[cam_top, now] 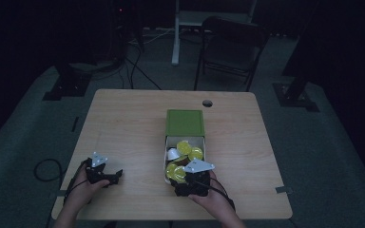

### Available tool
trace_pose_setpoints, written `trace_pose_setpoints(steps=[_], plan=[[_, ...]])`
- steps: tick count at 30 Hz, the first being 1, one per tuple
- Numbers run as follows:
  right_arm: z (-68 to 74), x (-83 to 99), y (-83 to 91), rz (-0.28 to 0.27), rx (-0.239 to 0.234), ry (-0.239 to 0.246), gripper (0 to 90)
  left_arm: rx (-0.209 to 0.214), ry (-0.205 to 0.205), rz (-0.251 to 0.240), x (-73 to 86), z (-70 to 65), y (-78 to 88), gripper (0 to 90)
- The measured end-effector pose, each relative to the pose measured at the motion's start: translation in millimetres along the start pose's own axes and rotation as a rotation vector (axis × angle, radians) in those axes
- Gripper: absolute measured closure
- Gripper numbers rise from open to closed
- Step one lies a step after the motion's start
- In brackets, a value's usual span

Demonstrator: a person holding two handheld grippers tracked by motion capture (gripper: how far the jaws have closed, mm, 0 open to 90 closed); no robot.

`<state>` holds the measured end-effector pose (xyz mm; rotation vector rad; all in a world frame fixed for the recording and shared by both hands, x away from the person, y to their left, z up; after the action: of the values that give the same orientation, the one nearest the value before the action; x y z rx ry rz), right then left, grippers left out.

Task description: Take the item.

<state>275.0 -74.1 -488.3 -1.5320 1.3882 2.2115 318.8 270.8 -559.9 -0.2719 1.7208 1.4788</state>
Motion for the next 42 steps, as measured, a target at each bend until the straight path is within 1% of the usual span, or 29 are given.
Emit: trace_pose_setpoints(steps=[3, 8, 10, 13, 16, 19, 22, 23, 24, 28, 35, 42], plan=[[1.0, 0.8, -3.2, 0.007, 0.01, 0.004, 21.1, 0.0, -0.001, 0.0, 0.0, 0.1, 0.0, 7.7], [2.2, -0.1, -7.5, 0.012, 0.013, 0.007, 22.6, 0.0, -0.001, 0.001, 0.0, 0.0, 0.0, 7.7], [2.7, -0.1, -9.6, 0.011, 0.02, 0.009, 25.4, 0.0, -0.001, 0.0, 0.0, 0.0, 0.0, 7.7], [2.7, 1.7, -13.0, 0.022, 0.026, 0.0, 29.4, 0.0, 0.0, 0.0, 0.0, 0.0, 0.0, 7.7], [2.7, 4.9, -16.7, 0.035, 0.034, 0.002, 30.7, 0.0, -0.001, 0.0, 0.0, 0.0, 0.0, 7.7], [2.9, 5.0, -17.7, 0.028, 0.04, -0.003, 32.1, 0.0, -0.001, 0.0, 0.0, 0.0, 0.0, 7.7], [3.5, 4.8, -18.4, 0.029, 0.045, 0.008, 34.2, 0.0, -0.001, 0.0, 0.0, 0.0, 0.0, 7.7], [4.1, 4.9, -19.1, 0.031, 0.046, 0.006, 35.6, 0.0, -0.001, 0.0, 0.0, 0.0, 0.0, 7.7], [5.2, 5.5, -21.4, 0.047, 0.043, 0.001, 38.7, 0.0, -0.001, 0.0, 0.0, 0.0, 0.0, 7.7], [6.7, 4.4, -24.3, 0.044, 0.039, -0.011, 39.1, 0.0, -0.001, 0.0, 0.0, 0.0, 0.0, 7.7], [6.9, 2.2, -26.2, 0.049, 0.033, -0.003, 39.6, 0.0, -0.001, 0.0, 0.0, 0.0, 0.0, 7.7], [5.8, 1.2, -22.8, 0.048, 0.019, 0.003, 39.8, 0.0, -0.001, 0.0, 0.0, 0.0, 0.0, 7.7]])
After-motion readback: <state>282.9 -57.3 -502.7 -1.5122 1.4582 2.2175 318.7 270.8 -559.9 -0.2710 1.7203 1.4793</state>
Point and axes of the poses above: each handheld gripper's, and its own axes: y roughly backward along the jaws, x roughly out of its underside, z roughly to its left, the point moved 2 cm from there along -y, roughly forward along the jaws, and after that the axes turned 2 degrees about -y, right-handed, at the moved point
